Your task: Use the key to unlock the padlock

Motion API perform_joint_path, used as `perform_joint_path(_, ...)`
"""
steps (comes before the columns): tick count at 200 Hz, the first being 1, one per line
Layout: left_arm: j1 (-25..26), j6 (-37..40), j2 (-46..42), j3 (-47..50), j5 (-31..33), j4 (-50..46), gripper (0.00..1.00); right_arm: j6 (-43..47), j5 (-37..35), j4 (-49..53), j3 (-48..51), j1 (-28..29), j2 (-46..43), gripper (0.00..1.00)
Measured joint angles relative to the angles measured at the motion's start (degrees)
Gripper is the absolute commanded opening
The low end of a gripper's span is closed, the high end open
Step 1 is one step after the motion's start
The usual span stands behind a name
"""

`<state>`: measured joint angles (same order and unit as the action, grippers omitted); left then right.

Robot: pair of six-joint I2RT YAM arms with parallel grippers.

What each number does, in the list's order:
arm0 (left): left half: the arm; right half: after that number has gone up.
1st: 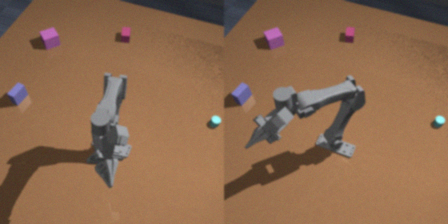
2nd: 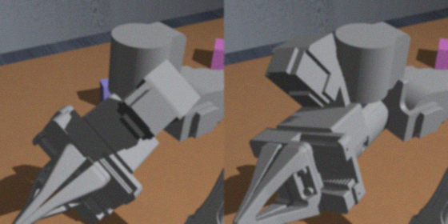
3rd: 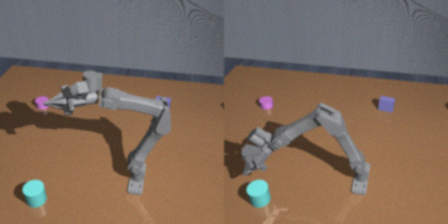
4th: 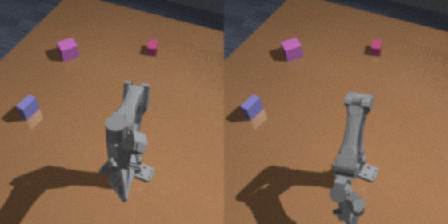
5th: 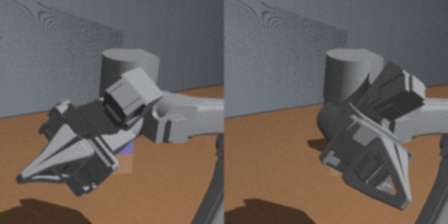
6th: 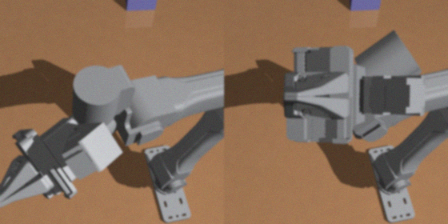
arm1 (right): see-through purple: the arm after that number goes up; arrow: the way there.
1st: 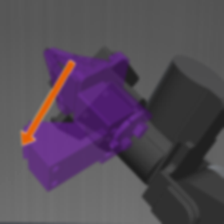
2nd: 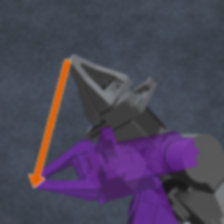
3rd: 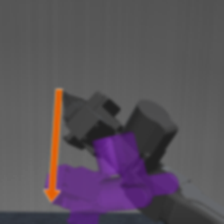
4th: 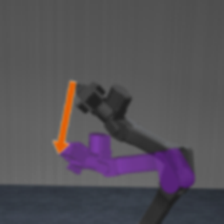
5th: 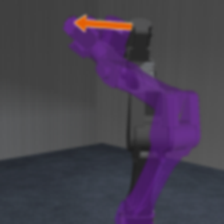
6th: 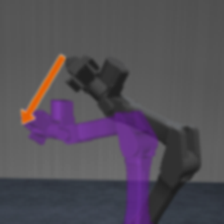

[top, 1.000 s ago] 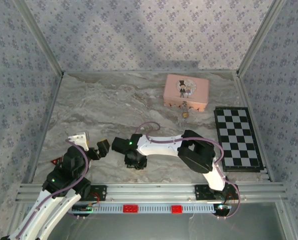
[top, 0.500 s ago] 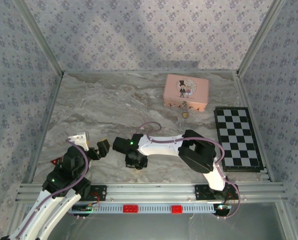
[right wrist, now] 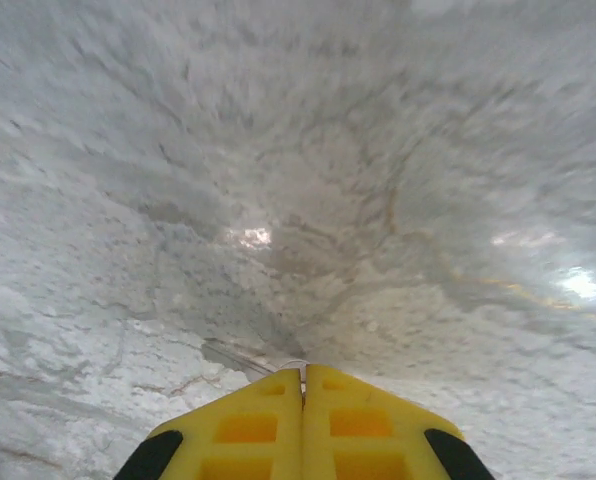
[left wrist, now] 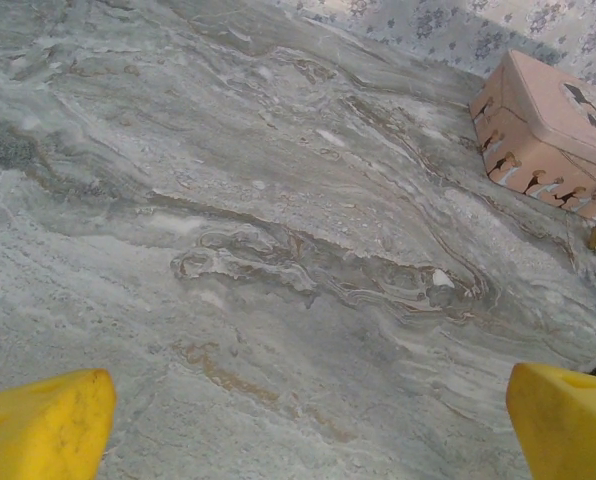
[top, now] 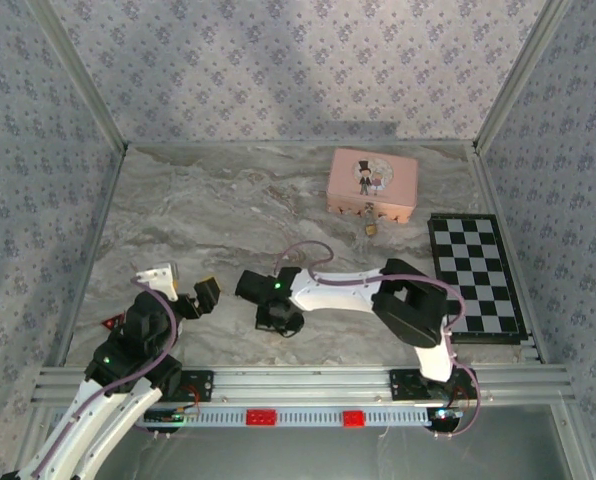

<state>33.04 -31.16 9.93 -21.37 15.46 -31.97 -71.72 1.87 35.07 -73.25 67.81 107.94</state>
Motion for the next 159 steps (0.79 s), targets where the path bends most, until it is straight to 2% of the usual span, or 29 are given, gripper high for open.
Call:
perform_joint_path(35,0.00,0.07,2.89,1.09,-2.01,3.06,1.00,1.14,-1.66,-14.71,11.61,-1.05,-9.66,0.00)
perform_joint_path(84,0.00,-0.37,7.76,3.48,-7.91,9.22,1.00,3.69,-2.54,-28.81,20.17,-3.72,-14.62,0.00)
perform_joint_path(116,0.00,-1.01,10.49,5.44,-14.62,15.17,1.00,5.66,-1.84,-34.23,23.30,-8.31,-18.91,0.00)
perform_joint_path(159,0.20,-0.46,8.15,12.13,-21.11,26.16,1.00,9.55,0.46,-35.28,23.82,-14.80,-25.70,0.00)
